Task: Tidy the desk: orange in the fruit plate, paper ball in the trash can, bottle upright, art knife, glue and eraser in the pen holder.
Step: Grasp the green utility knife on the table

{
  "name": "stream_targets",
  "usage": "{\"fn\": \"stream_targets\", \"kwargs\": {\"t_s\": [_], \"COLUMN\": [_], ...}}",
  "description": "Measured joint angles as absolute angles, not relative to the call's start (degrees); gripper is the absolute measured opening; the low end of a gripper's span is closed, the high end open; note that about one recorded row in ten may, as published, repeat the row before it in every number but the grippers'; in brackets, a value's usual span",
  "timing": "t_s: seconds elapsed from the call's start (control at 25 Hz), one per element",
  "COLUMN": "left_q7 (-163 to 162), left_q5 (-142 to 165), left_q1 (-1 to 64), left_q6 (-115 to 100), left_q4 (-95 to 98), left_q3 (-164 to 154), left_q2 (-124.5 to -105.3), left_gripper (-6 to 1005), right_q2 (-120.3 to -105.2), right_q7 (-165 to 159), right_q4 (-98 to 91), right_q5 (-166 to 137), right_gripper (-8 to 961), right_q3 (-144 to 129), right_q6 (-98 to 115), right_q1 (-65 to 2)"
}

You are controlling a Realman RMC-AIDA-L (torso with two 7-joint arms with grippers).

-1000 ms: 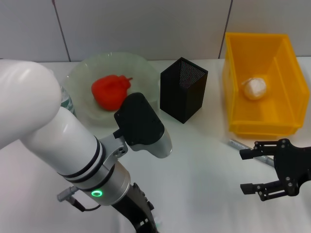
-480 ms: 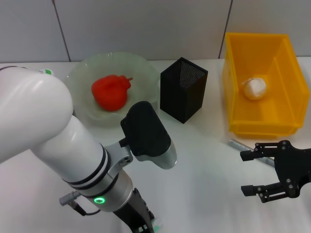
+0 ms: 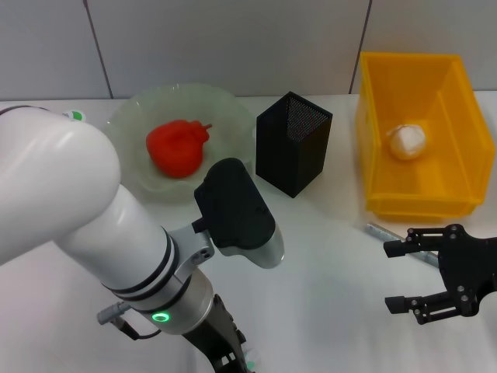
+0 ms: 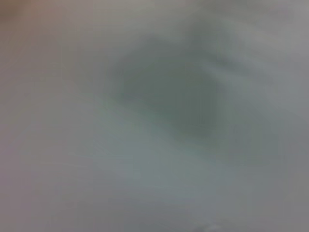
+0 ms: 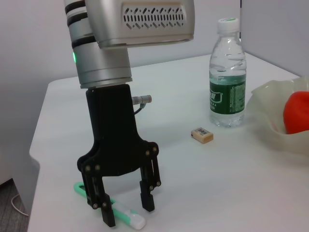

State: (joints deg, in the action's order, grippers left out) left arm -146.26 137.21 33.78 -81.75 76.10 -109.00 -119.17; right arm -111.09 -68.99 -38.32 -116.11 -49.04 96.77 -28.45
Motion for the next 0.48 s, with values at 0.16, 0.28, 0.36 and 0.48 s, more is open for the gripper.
{"fn": "stream_targets", "kwargs": {"t_s": [0.16,0.28,0.36,0.48], "left_q7": [-146.29,-146.29,-146.29,-146.23], "left_q5": [137.98,138.26,138.52,138.52], "left_q1": [33.84,33.94,34.52,34.53], "left_q6": [-81.23,-81.10,-80.43,-80.31], "left_q4": [76.21,76.21,75.73,75.75], "left_q3": [-109.99,-110.39,-111.82,-111.88], "left_q2": [-119.17,-119.17,-119.17,-119.18], "left_gripper": [587,541,510,464], "right_q2": [-111.09,-111.09,-111.09,-111.09], "right_q7": [-68.99,-68.99,-68.99,-68.98], "right_q4": [-38.32,-38.32,-38.32,-38.32], "right_q5": [-116.11,-116.11,-116.11,-116.10], "right_gripper": [823,823,823,823], "right_q3": [-49.04,-49.04,-49.04,-49.04], "right_q6": [96.77,96.77,96.77,96.77], "right_q1": [-28.41,-28.40,-28.38,-28.32]}}
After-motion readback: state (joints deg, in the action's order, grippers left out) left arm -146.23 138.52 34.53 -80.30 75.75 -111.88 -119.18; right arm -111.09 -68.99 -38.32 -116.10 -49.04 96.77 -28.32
